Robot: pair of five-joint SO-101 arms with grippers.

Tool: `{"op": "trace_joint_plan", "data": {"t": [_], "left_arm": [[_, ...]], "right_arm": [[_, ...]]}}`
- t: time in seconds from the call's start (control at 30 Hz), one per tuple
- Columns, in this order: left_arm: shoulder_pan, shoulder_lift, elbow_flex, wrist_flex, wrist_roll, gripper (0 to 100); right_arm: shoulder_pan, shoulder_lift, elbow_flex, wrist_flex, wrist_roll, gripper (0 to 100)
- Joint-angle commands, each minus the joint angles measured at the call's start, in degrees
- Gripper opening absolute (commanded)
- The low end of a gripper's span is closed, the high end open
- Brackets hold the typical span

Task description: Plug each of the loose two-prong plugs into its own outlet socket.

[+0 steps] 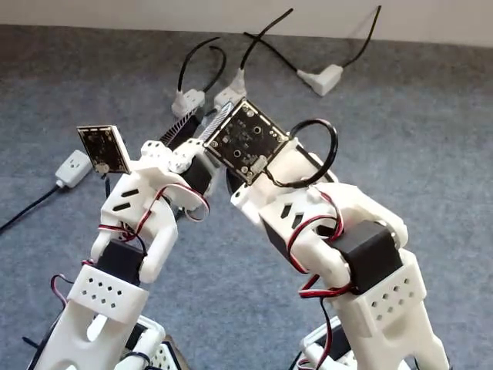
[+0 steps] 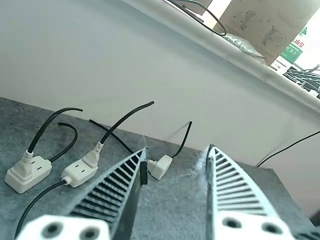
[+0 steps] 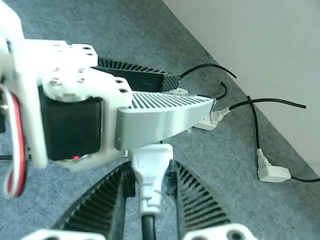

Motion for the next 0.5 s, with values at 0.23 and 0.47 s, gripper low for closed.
{"op": "trace_joint_plan", "data": {"t": [0.23,0.47], "left_arm": [[4.4,0.8,1.5,-0.1,-0.4,21],[6.8,0.8,2.9,-0.1,-0.4,21]], "right_arm": [[-0.6,-2.9,-2.4,-1.3,-0.7,1.5],[-0.6,-7.6,-2.4,-1.3,-0.7,1.5]]}}
